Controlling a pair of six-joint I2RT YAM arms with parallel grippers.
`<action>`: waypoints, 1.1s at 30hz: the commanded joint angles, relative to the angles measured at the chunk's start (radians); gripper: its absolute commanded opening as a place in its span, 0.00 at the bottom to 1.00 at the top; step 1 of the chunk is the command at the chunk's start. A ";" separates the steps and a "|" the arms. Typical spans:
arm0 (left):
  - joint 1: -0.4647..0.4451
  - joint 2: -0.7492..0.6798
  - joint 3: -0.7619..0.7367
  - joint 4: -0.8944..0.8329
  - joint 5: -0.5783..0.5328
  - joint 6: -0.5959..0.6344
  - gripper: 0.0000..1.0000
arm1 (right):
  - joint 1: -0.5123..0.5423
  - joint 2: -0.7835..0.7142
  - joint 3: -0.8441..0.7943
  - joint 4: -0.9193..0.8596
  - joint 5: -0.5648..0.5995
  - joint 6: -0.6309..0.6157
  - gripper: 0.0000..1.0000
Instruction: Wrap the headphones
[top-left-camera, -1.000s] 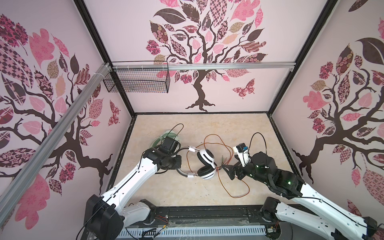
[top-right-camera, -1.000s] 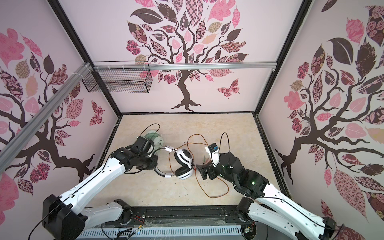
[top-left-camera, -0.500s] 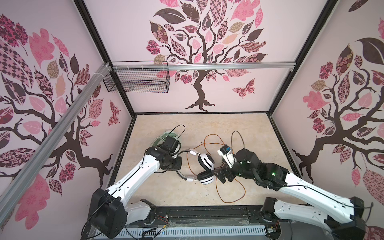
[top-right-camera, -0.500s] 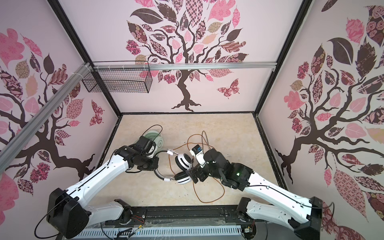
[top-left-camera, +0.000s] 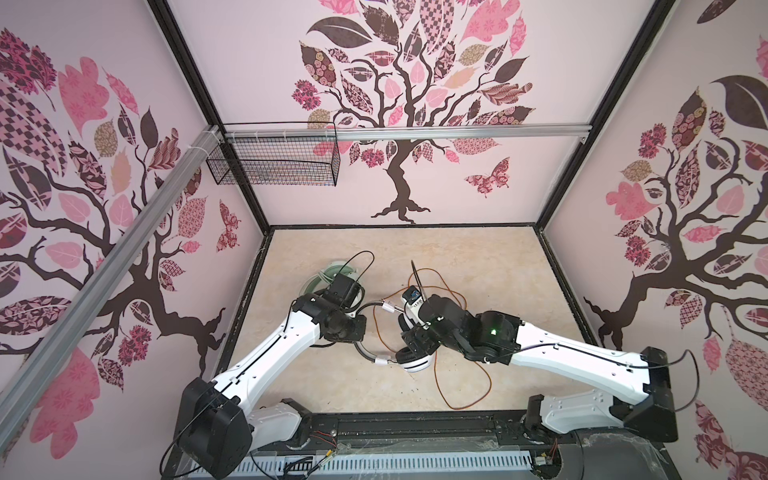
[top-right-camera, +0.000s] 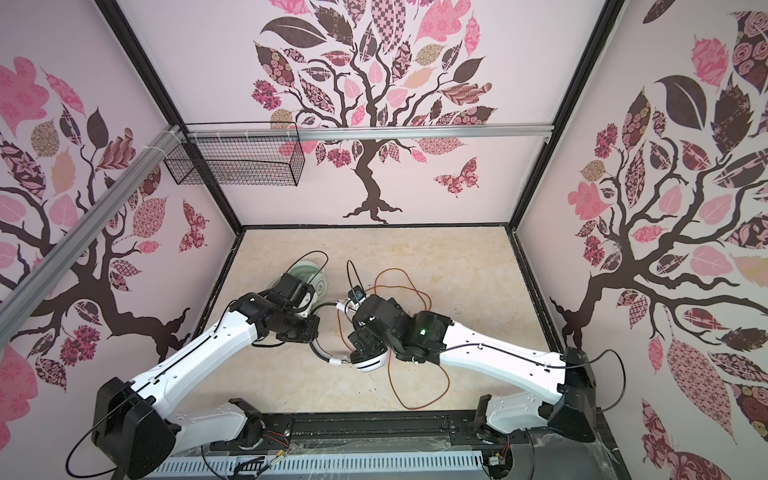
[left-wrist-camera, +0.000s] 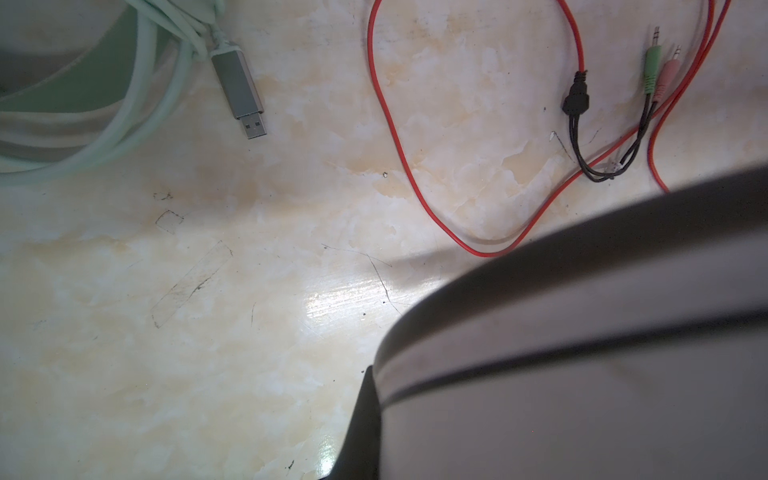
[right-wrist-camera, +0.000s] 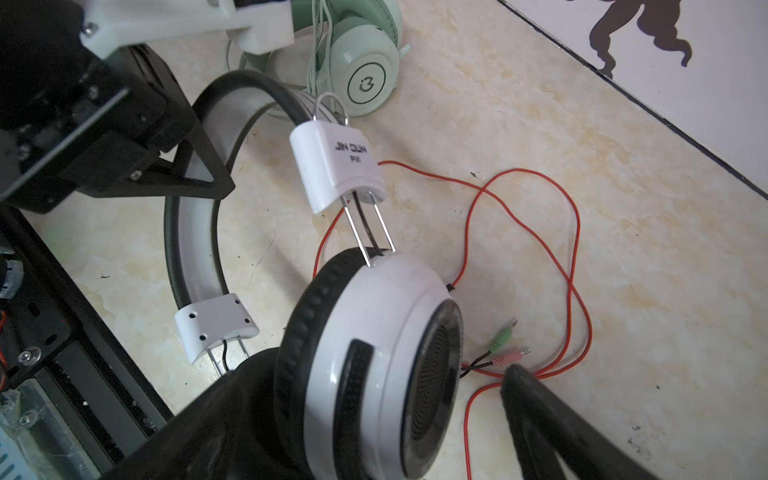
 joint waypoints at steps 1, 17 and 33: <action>-0.012 -0.028 0.038 0.030 0.049 -0.015 0.00 | 0.010 0.062 0.035 -0.048 0.065 -0.005 0.99; -0.032 -0.051 0.057 0.028 0.063 -0.020 0.01 | 0.010 0.107 0.032 -0.011 0.101 0.066 0.29; -0.122 -0.269 -0.056 0.123 -0.250 -0.192 0.46 | -0.034 0.109 0.090 -0.083 0.134 0.156 0.24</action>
